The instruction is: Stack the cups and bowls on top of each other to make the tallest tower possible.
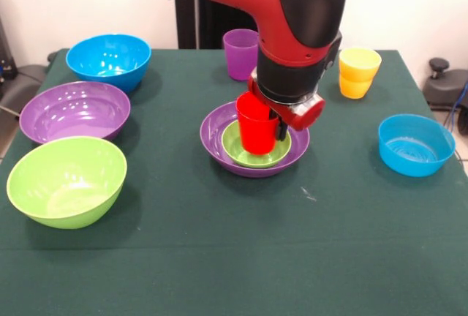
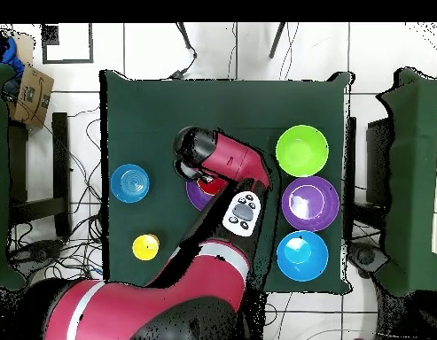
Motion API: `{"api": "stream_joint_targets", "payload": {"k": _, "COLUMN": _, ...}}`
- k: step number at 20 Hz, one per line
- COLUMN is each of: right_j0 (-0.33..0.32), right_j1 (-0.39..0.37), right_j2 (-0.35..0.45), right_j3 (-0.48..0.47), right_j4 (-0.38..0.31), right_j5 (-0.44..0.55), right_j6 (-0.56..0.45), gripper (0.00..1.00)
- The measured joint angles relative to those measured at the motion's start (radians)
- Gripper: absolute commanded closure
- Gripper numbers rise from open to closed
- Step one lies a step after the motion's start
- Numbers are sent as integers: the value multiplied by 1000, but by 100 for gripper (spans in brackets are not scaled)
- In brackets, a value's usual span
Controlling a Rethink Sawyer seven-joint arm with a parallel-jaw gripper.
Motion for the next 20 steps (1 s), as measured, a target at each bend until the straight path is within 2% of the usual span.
{"api": "stream_joint_targets", "payload": {"k": 20, "right_j0": 0, "right_j1": -17, "right_j2": 0, "right_j3": 6, "right_j4": 0, "right_j5": 0, "right_j6": 0, "gripper": 100}}
